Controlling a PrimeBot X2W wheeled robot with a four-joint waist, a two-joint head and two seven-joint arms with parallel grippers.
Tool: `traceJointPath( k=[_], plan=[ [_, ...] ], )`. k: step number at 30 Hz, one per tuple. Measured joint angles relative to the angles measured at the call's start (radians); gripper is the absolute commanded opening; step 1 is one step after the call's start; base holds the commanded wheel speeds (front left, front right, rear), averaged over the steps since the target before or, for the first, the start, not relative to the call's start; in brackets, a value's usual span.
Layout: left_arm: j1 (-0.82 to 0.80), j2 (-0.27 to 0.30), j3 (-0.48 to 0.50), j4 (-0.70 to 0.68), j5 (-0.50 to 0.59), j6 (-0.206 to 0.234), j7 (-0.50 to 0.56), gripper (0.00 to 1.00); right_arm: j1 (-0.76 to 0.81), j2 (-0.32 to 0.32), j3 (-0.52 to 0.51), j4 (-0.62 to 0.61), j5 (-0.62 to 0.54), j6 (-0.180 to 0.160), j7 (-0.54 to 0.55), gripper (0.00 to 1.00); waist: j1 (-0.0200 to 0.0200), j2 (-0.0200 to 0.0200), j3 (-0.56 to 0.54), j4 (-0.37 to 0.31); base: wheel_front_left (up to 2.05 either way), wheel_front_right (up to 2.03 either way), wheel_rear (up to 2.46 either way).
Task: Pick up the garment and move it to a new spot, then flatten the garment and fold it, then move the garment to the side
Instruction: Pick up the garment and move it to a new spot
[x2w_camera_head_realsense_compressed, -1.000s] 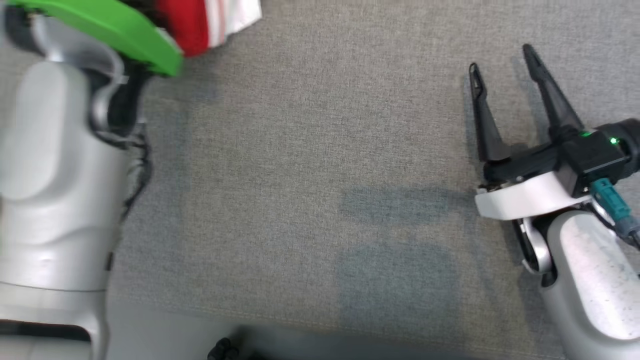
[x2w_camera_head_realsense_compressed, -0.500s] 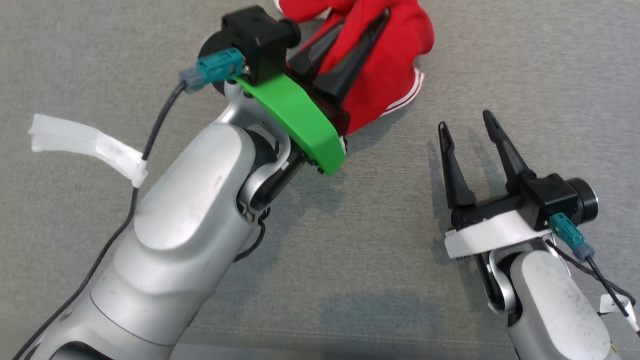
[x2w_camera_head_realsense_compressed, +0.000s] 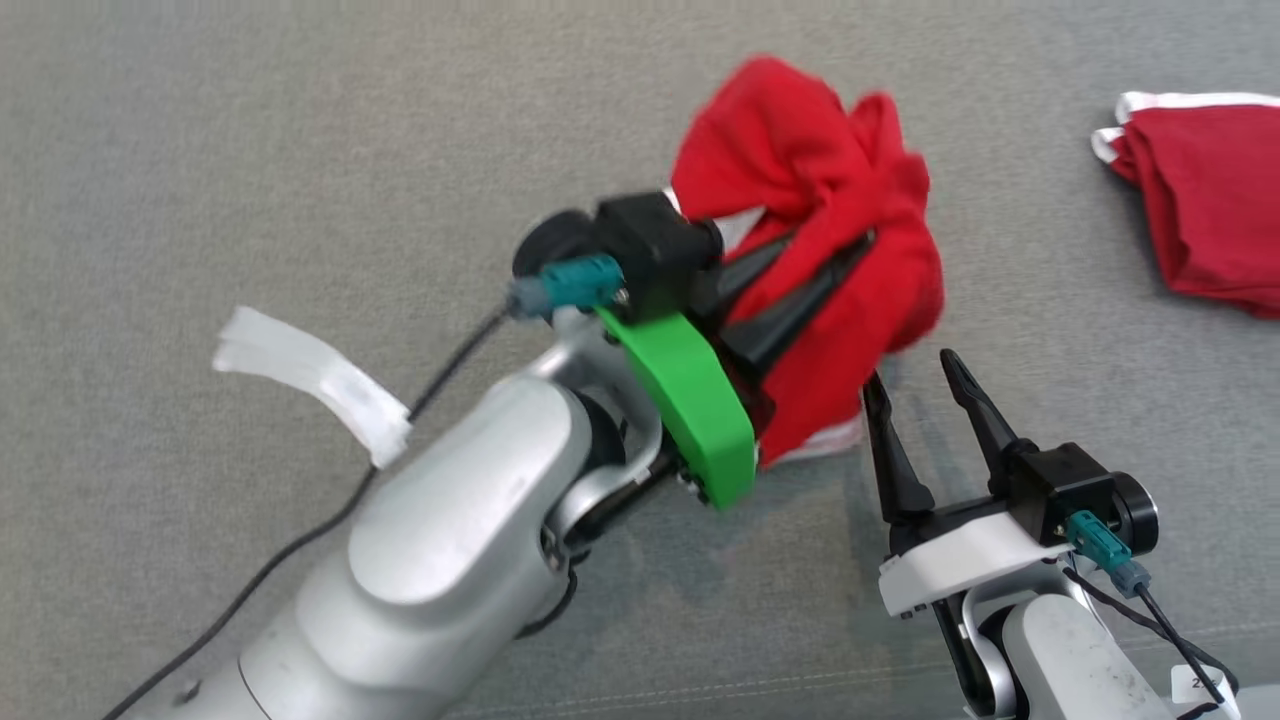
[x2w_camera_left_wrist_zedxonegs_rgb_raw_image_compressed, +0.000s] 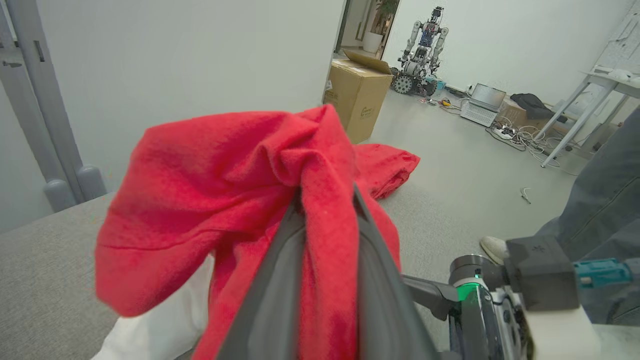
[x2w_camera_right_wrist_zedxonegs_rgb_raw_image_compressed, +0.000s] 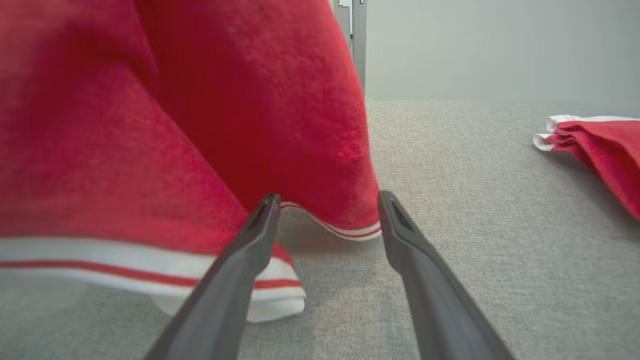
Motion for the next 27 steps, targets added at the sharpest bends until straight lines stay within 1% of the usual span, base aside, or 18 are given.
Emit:
traceJointPath(
  k=[3,4,5,6,7,8,9,10,11,12,13,14,15,18,20,23,27],
  plan=[
    [0.038,0.004,-0.049,0.019,0.051,0.008,0.018,0.0,0.007,0.001,-0.006,-0.007,0.006,-0.001,0.0,1.0,0.0,0.0,-0.025,-0.025,0.0,0.0,0.0],
    [0.058,0.005,-0.06,0.028,0.061,0.011,0.023,0.05,0.012,0.001,-0.012,-0.009,0.009,-0.003,-0.003,1.0,0.0,0.0,-0.032,-0.032,0.0,0.0,0.0],
    [0.08,0.008,-0.074,0.04,0.065,0.016,0.024,0.18,0.018,0.001,-0.017,-0.011,0.009,-0.008,-0.003,1.0,0.0,0.0,-0.038,-0.038,0.0,0.0,0.0],
    [0.101,0.01,-0.086,0.05,0.076,0.025,0.024,0.24,0.022,0.0,-0.023,-0.012,0.009,-0.009,-0.003,1.0,0.0,0.0,-0.044,-0.043,0.0,0.0,0.0],
    [0.12,0.012,-0.095,0.059,0.084,0.032,0.024,0.27,0.023,0.0,-0.028,-0.013,0.009,-0.009,-0.003,1.0,0.0,0.0,-0.048,-0.048,0.0,0.0,0.0],
    [0.134,0.013,-0.105,0.073,0.09,0.038,0.025,0.28,0.024,0.0,-0.034,-0.016,0.009,-0.009,-0.003,1.0,0.0,0.0,-0.053,-0.051,0.0,0.0,0.0],
    [0.149,0.022,-0.116,0.092,0.127,0.051,0.023,0.3,0.027,-0.002,-0.043,-0.021,0.008,-0.009,-0.004,1.0,0.0,0.0,-0.058,-0.055,0.0,0.0,0.0],
    [0.151,0.026,-0.12,0.102,0.14,0.054,0.02,0.31,0.03,-0.002,-0.047,-0.025,0.008,-0.009,-0.004,1.0,0.0,0.0,-0.06,-0.056,0.0,0.0,0.0],
    [0.153,0.029,-0.126,0.11,0.149,0.054,0.014,0.35,0.033,-0.004,-0.051,-0.027,0.008,-0.009,-0.004,1.0,0.0,0.0,-0.061,-0.056,0.0,0.0,0.0],
    [0.16,0.031,-0.133,0.117,0.15,0.054,0.01,0.41,0.037,-0.006,-0.057,-0.029,0.008,-0.01,-0.004,1.0,0.0,0.0,-0.063,-0.055,0.0,0.0,0.0],
    [0.171,0.031,-0.14,0.123,0.15,0.054,0.007,0.5,0.038,-0.009,-0.061,-0.03,0.008,-0.01,-0.004,1.0,0.0,0.0,-0.065,-0.053,0.0,0.0,0.0],
    [0.185,0.031,-0.146,0.128,0.149,0.054,0.006,0.84,0.038,-0.013,-0.063,-0.034,0.006,-0.01,-0.004,1.0,0.0,0.0,-0.068,-0.052,0.0,0.0,0.0],
    [0.217,0.031,-0.167,0.134,0.141,0.053,0.007,1.0,0.038,-0.022,-0.063,-0.046,0.005,-0.01,-0.004,1.0,0.0,0.0,-0.072,-0.048,0.0,0.0,0.0],
    [0.264,0.028,-0.192,0.134,0.111,0.048,0.006,1.0,0.032,-0.036,-0.058,-0.05,-0.007,-0.008,-0.007,1.0,0.0,0.0,-0.077,-0.04,0.0,0.0,0.0],
    [0.277,0.027,-0.205,0.134,0.098,0.042,0.006,1.0,0.017,-0.055,-0.046,-0.04,-0.018,0.005,0.0,1.0,0.0,0.0,-0.08,-0.032,0.0,0.0,0.0],
    [0.291,0.026,-0.213,0.136,0.077,0.037,0.005,1.0,-0.026,-0.088,-0.041,-0.008,-0.026,0.026,0.047,1.0,0.0,0.0,-0.083,-0.016,0.0,0.0,0.0],
    [0.323,0.029,-0.217,0.146,0.068,0.035,-0.001,1.0,-0.1,-0.094,-0.07,0.032,-0.007,0.031,0.114,1.0,0.0,0.0,-0.087,0.014,0.0,0.0,0.0]
  ],
)
